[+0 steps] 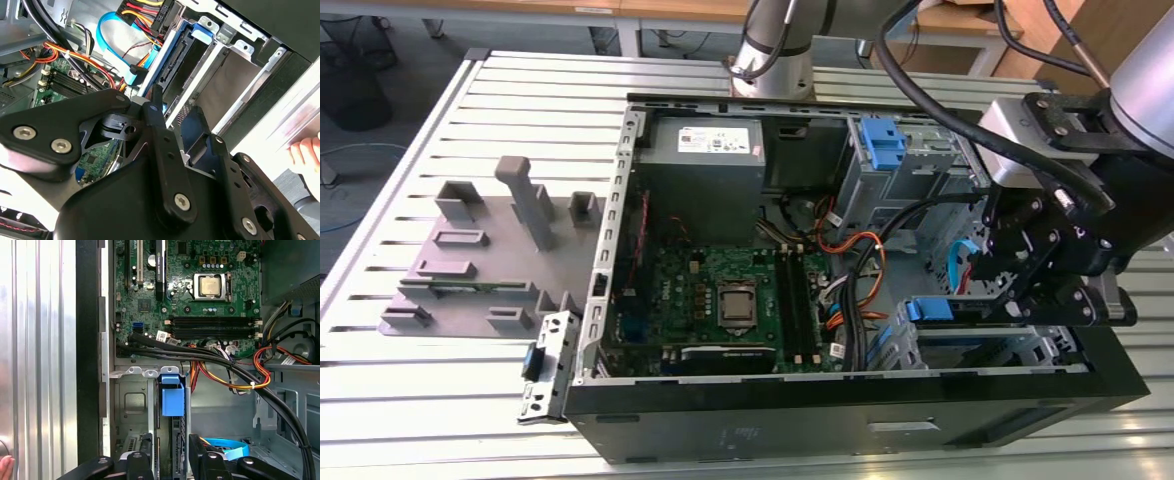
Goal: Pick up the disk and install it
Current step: 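Insert the first disk wire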
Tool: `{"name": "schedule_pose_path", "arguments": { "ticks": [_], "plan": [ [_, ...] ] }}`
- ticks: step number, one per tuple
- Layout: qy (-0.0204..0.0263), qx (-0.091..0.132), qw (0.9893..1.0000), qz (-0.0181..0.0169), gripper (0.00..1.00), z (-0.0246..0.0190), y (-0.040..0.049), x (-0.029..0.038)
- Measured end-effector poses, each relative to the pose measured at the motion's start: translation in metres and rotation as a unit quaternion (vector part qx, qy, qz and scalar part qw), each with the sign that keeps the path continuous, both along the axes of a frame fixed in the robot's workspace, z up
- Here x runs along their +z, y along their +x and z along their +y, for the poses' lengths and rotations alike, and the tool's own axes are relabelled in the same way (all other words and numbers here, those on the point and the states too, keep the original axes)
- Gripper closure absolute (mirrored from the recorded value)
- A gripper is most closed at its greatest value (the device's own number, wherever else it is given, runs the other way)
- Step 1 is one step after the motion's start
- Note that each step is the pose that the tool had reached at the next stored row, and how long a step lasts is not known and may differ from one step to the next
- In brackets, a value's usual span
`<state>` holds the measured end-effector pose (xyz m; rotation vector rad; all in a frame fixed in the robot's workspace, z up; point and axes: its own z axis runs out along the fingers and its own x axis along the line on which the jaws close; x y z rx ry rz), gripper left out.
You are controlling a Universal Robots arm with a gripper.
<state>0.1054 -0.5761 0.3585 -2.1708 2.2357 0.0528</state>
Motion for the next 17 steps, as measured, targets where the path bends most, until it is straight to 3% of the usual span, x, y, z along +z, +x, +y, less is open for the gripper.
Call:
{"name": "schedule_pose_path", "arguments": {
  "ticks": [17],
  "plan": [
    [0.0, 0.0, 1.0, 0.0, 0.58, 0.0, 0.0, 0.0061]
  ]
}}
